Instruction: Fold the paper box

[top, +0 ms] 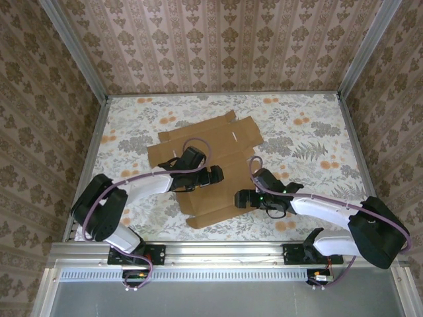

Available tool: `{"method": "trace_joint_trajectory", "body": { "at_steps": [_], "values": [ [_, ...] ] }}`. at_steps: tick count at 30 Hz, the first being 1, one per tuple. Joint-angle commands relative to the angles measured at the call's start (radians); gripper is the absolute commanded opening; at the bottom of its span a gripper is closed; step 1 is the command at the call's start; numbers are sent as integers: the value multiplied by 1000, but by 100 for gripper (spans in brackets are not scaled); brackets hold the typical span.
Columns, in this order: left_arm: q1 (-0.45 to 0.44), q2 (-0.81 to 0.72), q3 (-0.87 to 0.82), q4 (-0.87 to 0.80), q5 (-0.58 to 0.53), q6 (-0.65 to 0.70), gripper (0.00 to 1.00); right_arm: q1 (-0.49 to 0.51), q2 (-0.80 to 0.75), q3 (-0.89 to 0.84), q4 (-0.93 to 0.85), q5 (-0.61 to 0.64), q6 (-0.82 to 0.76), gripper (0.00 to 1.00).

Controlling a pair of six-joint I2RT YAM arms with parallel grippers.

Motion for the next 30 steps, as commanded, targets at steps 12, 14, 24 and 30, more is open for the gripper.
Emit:
{"method": "trace_joint_trajectory", "body": {
  "at_steps": [12, 14, 24, 30],
  "values": [
    [18, -188, -53, -118, -70, 53, 100, -112, 75, 291, -153, -71, -167, 100],
    [23, -183, -54, -116, -76, 41, 100, -155, 146, 362, -170, -85, -192, 100],
    [93, -103, -16, -63, -21, 57, 100, -228, 448, 623, -216, -106, -219, 99],
    [89, -40, -4, -58, -12, 66, 100, -229, 516, 628, -212, -74, -215, 100]
  ]
}}
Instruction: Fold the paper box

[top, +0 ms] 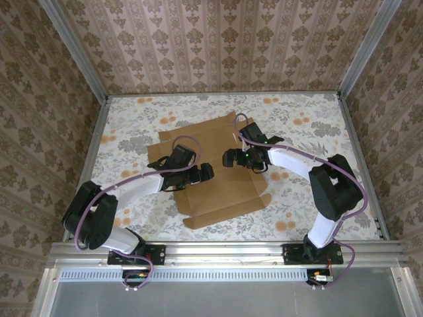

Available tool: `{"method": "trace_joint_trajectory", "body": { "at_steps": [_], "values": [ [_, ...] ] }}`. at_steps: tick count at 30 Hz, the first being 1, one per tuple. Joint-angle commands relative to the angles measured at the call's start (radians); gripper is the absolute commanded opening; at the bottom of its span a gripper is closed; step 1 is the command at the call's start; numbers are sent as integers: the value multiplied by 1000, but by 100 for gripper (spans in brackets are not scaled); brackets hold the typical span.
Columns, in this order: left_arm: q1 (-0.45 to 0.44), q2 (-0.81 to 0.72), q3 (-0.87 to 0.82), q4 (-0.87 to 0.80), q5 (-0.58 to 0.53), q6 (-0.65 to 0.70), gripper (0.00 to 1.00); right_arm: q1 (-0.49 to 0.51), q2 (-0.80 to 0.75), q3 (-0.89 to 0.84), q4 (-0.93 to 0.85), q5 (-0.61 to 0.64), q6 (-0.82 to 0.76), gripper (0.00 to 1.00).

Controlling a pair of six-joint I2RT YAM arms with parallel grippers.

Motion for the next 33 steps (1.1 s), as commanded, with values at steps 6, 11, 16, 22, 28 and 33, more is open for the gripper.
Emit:
{"method": "trace_joint_trajectory", "body": {
  "at_steps": [6, 11, 16, 22, 28, 33],
  "values": [
    [-19, 53, 14, 14, 9, 19, 100, -2, 11, -74, -22, 30, 0, 100],
    [-33, 39, 10, 19, 6, 22, 100, -3, -66, -208, -7, 62, 32, 100],
    [-29, -12, -4, 47, 34, 32, 100, 0, -180, -353, 4, 82, 69, 100],
    [7, -132, -29, 54, 48, 85, 100, 17, -343, -499, -53, 134, 103, 100],
    [94, -213, -1, -28, 105, 187, 100, 35, -520, -593, -77, 136, 144, 100],
    [166, -282, -22, -48, 91, 275, 100, 59, -693, -597, 3, 108, 126, 100]
  ]
}}
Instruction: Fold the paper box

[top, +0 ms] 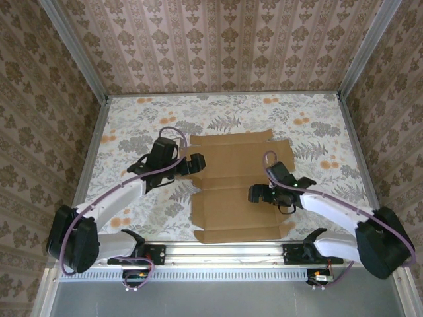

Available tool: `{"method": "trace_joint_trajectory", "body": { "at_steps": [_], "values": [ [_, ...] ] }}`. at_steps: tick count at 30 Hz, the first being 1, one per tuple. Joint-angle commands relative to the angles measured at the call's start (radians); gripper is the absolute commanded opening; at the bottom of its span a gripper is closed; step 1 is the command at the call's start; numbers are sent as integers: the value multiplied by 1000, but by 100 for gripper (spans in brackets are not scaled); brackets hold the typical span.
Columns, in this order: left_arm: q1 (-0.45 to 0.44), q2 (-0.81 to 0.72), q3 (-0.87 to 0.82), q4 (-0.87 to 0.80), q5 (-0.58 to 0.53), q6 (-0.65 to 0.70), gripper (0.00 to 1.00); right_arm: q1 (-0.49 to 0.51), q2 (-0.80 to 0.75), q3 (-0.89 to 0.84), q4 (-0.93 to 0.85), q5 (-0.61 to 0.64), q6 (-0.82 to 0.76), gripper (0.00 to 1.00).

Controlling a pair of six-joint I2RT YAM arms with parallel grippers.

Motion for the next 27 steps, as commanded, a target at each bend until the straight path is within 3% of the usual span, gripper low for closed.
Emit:
{"method": "trace_joint_trajectory", "body": {
  "at_steps": [1, 7, 12, 16, 21, 24, 27],
  "values": [
    [70, -47, -2, -68, 37, 91, 100, 12, -116, 6, 33, -1, 13, 100],
    [269, -25, 14, -137, 173, 126, 97, -8, -198, 35, 82, 12, 13, 100],
    [338, 49, 55, -174, 215, 166, 91, -34, -161, 75, 91, -104, -36, 100],
    [343, 122, 112, -198, 235, 232, 90, -17, -104, 106, 81, -156, -40, 91],
    [344, 200, 146, -215, 234, 262, 76, 63, -17, 114, 82, -83, -19, 83],
    [333, 242, 148, -203, 299, 235, 64, 92, 41, 116, 91, -62, 9, 70],
    [277, 268, 168, -245, 303, 234, 63, 109, 98, 102, 112, -49, 40, 58]
  ]
}}
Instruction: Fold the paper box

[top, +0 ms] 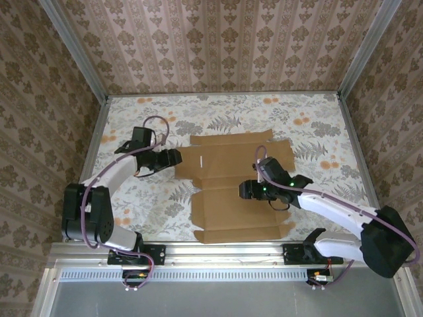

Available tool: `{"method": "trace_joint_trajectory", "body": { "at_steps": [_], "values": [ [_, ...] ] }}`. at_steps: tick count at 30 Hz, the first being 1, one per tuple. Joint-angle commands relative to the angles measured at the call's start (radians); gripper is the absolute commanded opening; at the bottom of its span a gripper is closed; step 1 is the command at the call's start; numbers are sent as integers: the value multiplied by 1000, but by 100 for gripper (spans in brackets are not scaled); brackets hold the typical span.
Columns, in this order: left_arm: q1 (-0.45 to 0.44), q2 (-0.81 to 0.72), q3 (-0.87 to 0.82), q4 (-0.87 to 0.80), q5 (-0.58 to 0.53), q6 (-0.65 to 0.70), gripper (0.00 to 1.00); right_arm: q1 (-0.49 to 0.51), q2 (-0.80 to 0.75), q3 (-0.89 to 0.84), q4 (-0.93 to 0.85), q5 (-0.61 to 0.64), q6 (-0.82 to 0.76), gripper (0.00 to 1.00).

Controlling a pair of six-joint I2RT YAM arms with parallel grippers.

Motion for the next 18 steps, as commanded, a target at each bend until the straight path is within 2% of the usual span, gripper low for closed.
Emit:
{"method": "trace_joint_trajectory", "body": {
  "at_steps": [1, 8, 16, 18],
  "values": [
    [-63, 17, 40, -67, 29, 7, 63, 15, 52, 9, 19, 43, 46, 54],
    [-173, 35, 27, -71, 3, -47, 63, 30, 140, -11, 35, 69, 70, 40],
    [-227, 85, 48, -63, 12, -68, 66, 32, 190, -30, 55, 68, 71, 35],
    [-268, 97, 59, -67, 17, -71, 66, 32, 191, -35, 59, 68, 74, 35]
  ]
}}
